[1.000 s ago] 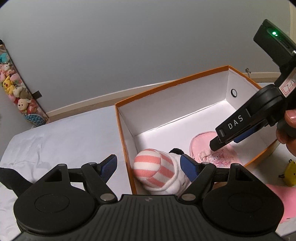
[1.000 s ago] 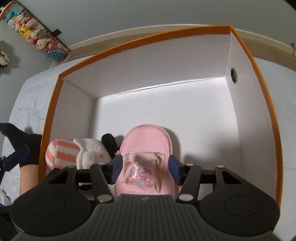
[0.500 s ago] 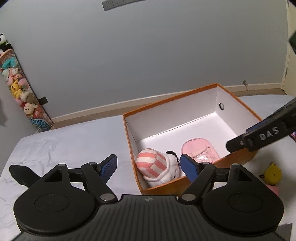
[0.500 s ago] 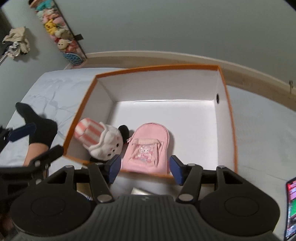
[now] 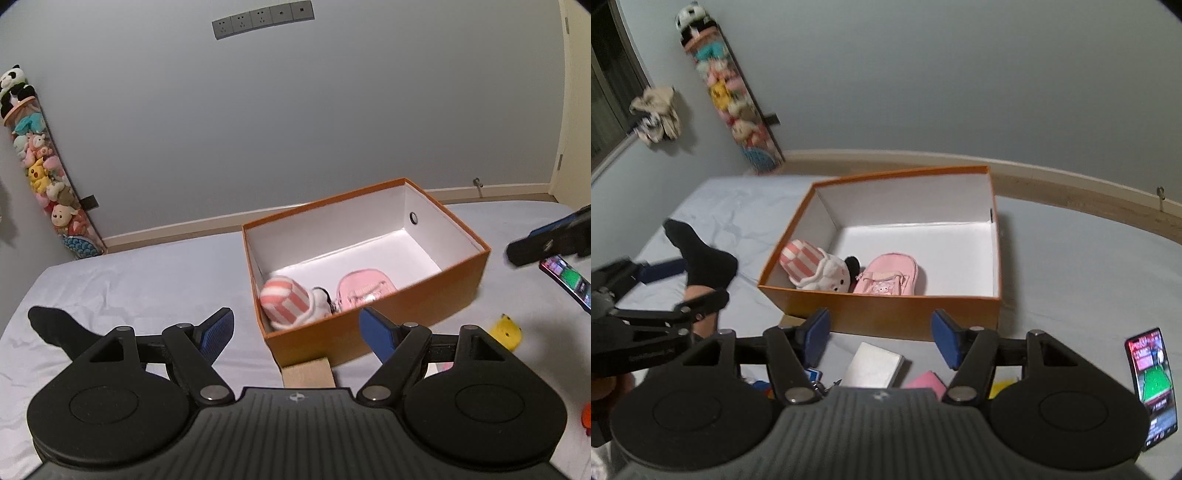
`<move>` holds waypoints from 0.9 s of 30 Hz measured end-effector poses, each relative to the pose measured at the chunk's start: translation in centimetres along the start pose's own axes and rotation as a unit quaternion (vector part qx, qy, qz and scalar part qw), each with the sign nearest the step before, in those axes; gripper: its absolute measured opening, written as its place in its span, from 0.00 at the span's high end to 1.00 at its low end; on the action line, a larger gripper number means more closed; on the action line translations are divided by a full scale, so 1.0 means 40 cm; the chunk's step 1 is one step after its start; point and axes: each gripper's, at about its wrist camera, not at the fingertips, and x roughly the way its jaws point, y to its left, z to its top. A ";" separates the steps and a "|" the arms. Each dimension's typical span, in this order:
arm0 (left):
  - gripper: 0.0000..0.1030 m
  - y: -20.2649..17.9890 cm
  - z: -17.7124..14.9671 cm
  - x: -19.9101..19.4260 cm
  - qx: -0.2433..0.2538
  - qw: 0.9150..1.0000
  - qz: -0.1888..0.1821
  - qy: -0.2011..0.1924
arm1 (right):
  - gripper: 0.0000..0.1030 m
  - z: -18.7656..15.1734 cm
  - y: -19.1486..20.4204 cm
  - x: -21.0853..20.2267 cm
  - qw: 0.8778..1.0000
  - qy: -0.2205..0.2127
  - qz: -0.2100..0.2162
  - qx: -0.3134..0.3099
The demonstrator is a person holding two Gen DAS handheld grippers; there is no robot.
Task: Organize objects
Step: 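Withdraw both tools from the shoebox toward the remaining items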
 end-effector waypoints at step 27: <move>0.13 -0.084 -0.296 -0.063 -0.017 0.997 -0.068 0.014 | 0.29 -0.463 -0.209 -0.144 0.993 -0.040 -0.079 0.081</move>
